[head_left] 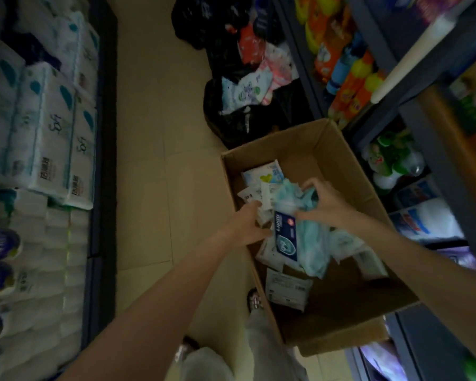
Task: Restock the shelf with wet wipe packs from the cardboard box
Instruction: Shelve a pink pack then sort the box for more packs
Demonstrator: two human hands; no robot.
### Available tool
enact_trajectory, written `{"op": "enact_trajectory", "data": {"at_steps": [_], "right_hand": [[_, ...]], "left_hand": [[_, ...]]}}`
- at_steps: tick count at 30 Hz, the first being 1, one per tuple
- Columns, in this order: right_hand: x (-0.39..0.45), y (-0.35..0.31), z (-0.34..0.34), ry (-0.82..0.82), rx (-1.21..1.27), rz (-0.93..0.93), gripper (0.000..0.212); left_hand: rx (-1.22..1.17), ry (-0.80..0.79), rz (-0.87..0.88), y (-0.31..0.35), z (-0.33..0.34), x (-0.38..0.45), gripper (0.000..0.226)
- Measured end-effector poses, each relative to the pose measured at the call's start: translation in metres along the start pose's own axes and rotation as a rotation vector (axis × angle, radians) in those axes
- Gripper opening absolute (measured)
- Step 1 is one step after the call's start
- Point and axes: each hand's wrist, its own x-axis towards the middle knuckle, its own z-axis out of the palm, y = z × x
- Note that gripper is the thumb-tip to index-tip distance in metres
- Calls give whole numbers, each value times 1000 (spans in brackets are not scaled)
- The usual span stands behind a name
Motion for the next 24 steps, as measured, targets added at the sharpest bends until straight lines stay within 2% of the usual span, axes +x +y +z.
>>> {"op": "enact_trajectory", "data": {"at_steps": [1,3,6,9,12,14,16,18,19,24], "right_hand": [[-3,-26,-17,-15,53,-84,47],[-14,-86,-52,-120,208,-227,40],[-42,-180,-87,-284,406,-355,37],[-68,-266,-88,-331,598,-437,36],[-94,-346,-66,-390,633,-544,54],[-115,-397,-46,-427,545,-652,78],[-144,-448,-22,-458,447,-755,96],[-179,-497,5,-486,397,-854,91],[-198,-521,20,-502,375,-902,88],[-297,-629,88,-572,371,-1150,71]], "left_hand": [[-205,-55,31,5,-15,-12,98],[-395,-58,78,17,-52,-44,119],[-595,-18,187,28,-112,-98,110],[-767,126,278,28,-165,-164,93],[-770,332,324,14,-209,-230,92],[-772,426,379,-4,-235,-277,90],[-768,526,437,-27,-258,-330,72],[-771,620,482,-51,-275,-388,49],[-774,663,491,-63,-281,-419,47],[-701,957,501,-116,-305,-573,82]]}}
